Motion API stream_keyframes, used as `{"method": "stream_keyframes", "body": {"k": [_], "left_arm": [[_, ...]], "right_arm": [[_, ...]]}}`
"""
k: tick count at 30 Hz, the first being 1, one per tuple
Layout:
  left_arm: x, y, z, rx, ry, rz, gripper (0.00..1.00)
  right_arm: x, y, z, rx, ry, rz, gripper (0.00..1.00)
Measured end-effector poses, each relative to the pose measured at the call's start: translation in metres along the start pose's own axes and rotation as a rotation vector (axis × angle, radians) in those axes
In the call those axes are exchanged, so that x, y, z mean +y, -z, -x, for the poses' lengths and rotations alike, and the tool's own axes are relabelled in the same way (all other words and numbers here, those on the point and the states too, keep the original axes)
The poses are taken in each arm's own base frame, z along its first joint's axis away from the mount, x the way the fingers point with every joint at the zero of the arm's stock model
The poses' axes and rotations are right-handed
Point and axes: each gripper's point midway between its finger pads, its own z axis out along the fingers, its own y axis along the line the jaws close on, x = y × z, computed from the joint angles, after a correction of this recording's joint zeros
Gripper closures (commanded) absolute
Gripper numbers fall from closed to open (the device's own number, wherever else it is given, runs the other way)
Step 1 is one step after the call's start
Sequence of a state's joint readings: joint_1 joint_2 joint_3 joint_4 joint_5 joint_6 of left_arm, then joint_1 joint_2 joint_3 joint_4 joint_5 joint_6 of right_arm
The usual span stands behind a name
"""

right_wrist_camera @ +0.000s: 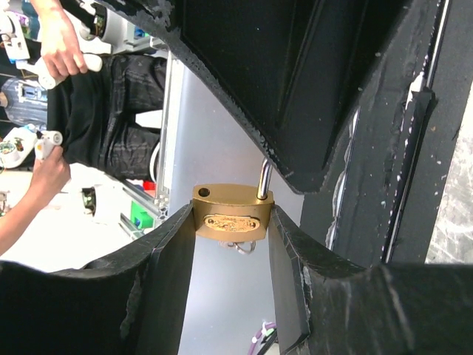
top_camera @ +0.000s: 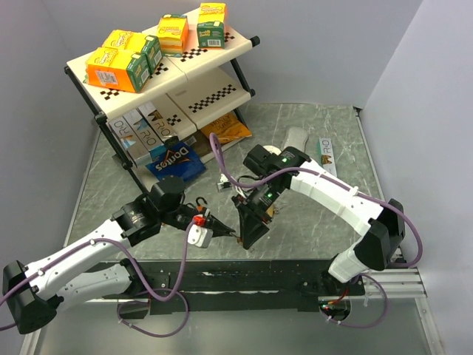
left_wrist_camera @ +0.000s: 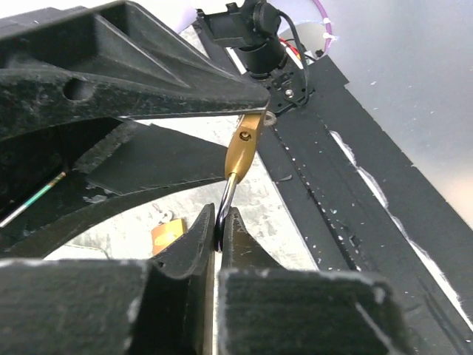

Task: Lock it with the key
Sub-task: Pick up the lock from the center of the board.

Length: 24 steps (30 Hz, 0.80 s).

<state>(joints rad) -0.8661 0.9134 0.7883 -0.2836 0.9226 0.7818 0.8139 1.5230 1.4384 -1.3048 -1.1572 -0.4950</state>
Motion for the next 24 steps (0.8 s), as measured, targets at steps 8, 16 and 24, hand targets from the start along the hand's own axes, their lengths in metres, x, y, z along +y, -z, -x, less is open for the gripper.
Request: {"method": "stream_keyframes", "body": {"k": [8, 16, 24], "left_arm": [[0.000, 0.005, -0.002, 0.031, 0.074, 0.042, 0.99], [0.016, 0.020, 0.004, 0.022, 0.354, 0.204, 0.99], [0.052, 0.025, 0.002, -0.017, 0.768, 0.335, 0.99]], "right_arm": [[-0.011, 0.027, 0.020, -0.079, -0.018, -0.079, 0.01], [-0.060, 0.128, 0.048, -0.356, 0.004, -0.415, 0.00], [-0.020, 0.123, 0.028, -0.456, 0.204, -0.523, 0.00]]}}
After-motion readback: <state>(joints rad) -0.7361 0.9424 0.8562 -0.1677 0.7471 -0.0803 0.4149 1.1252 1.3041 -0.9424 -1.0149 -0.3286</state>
